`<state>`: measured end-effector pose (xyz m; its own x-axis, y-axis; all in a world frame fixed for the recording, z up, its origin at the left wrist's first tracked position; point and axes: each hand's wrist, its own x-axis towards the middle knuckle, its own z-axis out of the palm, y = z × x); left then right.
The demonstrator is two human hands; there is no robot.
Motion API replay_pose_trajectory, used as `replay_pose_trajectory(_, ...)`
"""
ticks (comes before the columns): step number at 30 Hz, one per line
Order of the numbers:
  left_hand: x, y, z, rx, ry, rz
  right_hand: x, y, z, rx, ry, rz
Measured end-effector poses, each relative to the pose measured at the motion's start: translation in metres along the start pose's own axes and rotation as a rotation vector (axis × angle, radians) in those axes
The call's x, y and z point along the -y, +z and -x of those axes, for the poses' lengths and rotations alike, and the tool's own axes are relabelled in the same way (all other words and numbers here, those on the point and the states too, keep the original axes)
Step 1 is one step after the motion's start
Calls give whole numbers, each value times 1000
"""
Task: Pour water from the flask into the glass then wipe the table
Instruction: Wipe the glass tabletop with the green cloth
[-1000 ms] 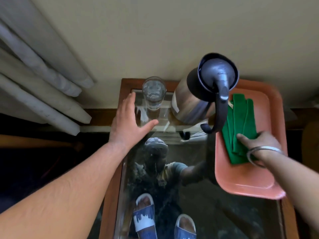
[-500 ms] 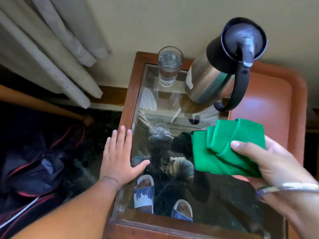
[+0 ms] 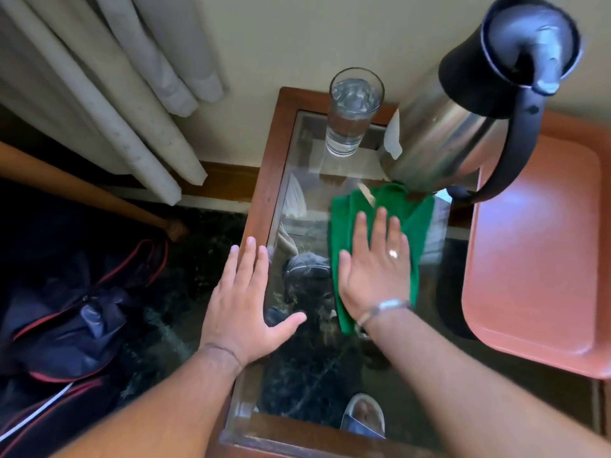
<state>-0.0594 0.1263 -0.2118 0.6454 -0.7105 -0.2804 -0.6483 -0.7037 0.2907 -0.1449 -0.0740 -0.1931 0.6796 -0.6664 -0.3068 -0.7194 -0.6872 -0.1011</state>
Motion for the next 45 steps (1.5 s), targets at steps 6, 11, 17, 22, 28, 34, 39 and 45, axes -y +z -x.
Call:
replay_pose_trajectory(6,5,-2,9,-78,31,215,-6,16,49,128,-681,164)
replay_pose_trajectory(11,5,-4,9,-38,76,153,-82,23,118,198,-838,260)
replay_pose_trajectory(17,6,-2,6,-59,52,204,28,5,-5,-11,-175,51)
replay_pose_trajectory(22,2,-8,7,-12,107,107,-47,32,130,75,-374,45)
replay_pose_trajectory(28,1,-4,6,26,209,-64,-7,11,50,-60,350,-143)
replay_pose_trajectory(34,-1,-11,7,44,203,-32,-19,46,124,28,-422,28)
replay_pose_trajectory(39,-2,-9,7,65,185,-94,-73,44,164,6,53,17)
replay_pose_trajectory(45,-1,-7,6,41,176,-55,19,16,38,41,-146,-31)
